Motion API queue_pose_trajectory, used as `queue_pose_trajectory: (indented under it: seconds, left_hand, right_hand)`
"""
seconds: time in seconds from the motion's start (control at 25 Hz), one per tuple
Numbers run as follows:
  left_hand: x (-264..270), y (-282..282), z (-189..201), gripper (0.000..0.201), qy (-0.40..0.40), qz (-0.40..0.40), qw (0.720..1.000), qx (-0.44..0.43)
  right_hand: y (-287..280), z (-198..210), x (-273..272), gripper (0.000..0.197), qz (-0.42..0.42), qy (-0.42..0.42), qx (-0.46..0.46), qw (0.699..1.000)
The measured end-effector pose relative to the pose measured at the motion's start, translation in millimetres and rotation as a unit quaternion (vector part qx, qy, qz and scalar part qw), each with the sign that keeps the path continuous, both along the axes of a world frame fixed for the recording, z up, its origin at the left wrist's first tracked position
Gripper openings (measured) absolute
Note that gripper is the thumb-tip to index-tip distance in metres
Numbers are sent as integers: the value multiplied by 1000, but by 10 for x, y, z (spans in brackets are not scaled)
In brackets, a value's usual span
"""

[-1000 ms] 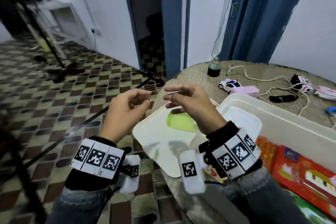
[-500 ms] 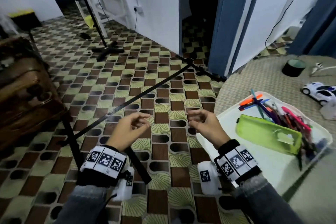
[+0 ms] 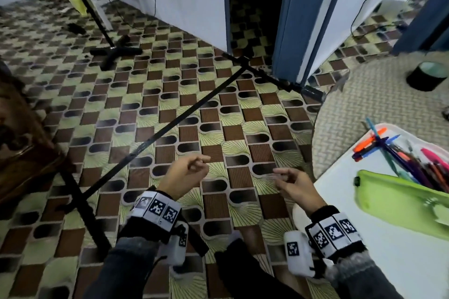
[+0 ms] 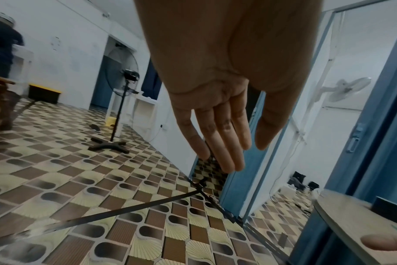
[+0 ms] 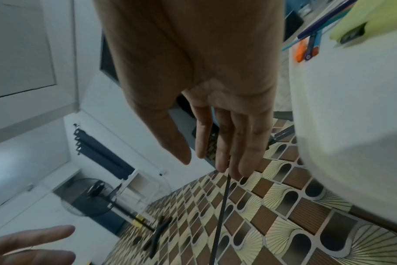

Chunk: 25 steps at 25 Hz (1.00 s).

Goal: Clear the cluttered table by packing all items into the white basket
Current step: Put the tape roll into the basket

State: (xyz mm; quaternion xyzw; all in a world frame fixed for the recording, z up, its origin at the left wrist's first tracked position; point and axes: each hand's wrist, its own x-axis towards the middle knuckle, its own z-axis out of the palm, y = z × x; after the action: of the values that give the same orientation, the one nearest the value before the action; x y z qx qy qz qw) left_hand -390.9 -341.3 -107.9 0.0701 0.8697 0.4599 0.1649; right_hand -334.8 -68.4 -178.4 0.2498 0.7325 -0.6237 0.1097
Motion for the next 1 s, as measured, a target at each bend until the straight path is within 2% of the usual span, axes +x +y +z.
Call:
queue_pose_trajectory:
  seconds: [0.16, 0.36, 0.6, 0.76, 1.0]
  left_hand:
    - [-869, 290, 21, 20, 3, -75, 997, -4]
    - [-1696, 804, 83, 18, 18, -150, 988, -7]
    - [-2567, 1612, 155, 22, -13, -272, 962, 14]
    - [-3089, 2218, 105, 25, 2, -377, 925, 33]
    - [-3478, 3128, -87, 35, 26, -501, 865, -15]
  right_hand:
    - [121, -115, -542, 22, -74, -25, 4, 997]
    - [318, 2, -994, 20, -113, -17, 32, 993]
    - [764, 131, -1392, 17, -250, -5, 37, 967]
    - [974, 171, -1620, 13, -336, 1, 23, 941]
    - [1182, 144, -1702, 10, -425, -17, 18, 905]
